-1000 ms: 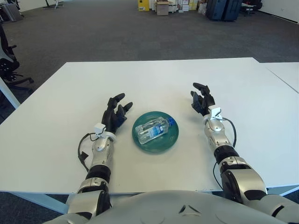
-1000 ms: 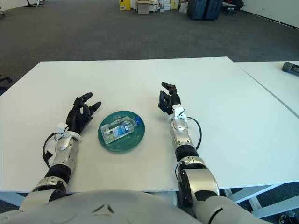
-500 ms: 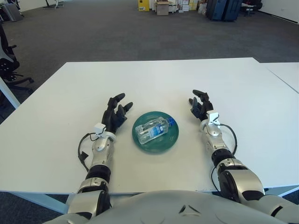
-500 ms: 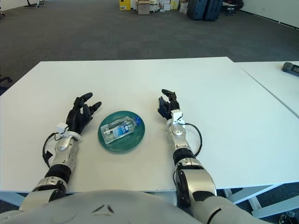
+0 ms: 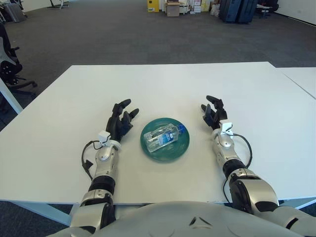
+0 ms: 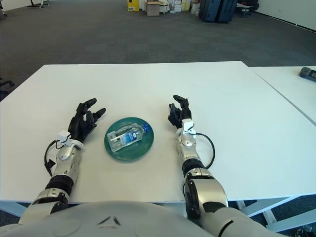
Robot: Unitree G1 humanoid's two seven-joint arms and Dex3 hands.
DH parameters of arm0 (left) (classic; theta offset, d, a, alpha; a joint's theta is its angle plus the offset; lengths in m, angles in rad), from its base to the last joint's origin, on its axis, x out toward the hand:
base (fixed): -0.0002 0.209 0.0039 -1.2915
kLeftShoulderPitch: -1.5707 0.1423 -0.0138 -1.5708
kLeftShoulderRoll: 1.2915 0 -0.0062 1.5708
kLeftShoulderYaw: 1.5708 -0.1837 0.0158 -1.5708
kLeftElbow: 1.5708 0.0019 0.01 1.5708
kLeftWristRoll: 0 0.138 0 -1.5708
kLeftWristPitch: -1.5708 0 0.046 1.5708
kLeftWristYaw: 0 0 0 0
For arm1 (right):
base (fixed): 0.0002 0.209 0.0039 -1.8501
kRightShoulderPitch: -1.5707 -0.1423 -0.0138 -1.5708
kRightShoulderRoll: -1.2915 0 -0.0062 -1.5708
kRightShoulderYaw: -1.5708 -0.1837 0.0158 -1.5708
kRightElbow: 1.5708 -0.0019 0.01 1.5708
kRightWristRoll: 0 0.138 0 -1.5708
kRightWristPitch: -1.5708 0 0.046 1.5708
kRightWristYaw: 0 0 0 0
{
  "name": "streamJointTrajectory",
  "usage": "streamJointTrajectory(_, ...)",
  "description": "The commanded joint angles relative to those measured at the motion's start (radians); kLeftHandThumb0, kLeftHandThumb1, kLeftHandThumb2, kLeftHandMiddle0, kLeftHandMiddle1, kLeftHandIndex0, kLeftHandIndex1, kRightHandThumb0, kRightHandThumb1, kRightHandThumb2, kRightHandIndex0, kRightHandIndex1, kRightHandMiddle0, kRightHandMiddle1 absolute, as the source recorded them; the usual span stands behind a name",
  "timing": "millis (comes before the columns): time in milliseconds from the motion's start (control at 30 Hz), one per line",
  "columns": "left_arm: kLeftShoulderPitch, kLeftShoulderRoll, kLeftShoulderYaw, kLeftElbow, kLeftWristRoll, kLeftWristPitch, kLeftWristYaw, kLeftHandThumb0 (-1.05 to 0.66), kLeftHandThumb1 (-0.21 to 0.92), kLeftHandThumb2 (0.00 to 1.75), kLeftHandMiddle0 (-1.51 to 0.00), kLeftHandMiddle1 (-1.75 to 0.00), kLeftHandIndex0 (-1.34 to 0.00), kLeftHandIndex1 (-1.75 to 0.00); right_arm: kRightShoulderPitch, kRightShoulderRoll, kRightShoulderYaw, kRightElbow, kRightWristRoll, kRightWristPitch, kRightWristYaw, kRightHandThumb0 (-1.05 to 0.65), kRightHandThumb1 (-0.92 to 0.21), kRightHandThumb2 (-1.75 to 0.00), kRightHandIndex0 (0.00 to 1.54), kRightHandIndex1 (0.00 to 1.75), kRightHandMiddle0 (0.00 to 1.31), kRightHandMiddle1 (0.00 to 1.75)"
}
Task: Put the bottle into the plate.
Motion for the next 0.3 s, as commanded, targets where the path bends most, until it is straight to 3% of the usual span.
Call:
streamJointTrajectory(0,-0.007,0.011,-0.001,0.002,0.005,0.014,0.010,-0.78,0.92,0.88,-0.59,-0.18,-0.07,-0.93,0.040,0.011,-0.002,0.031,0.002,0.044,-0.004,-0.70,-0.92,-0.92,0.59,0.09,0.09,0.87)
streamJointTrajectory(267,-0.006,0.010,-0.003,-0.001,0.006,0.025,0.014,-0.79,0.92,0.88,-0.57,-0.17,-0.07,-0.91,0.045,0.009,-0.001,0.028,-0.002,0.042,-0.007,-0.70,-0.92,-0.90,0.58,0.07,0.06,0.85)
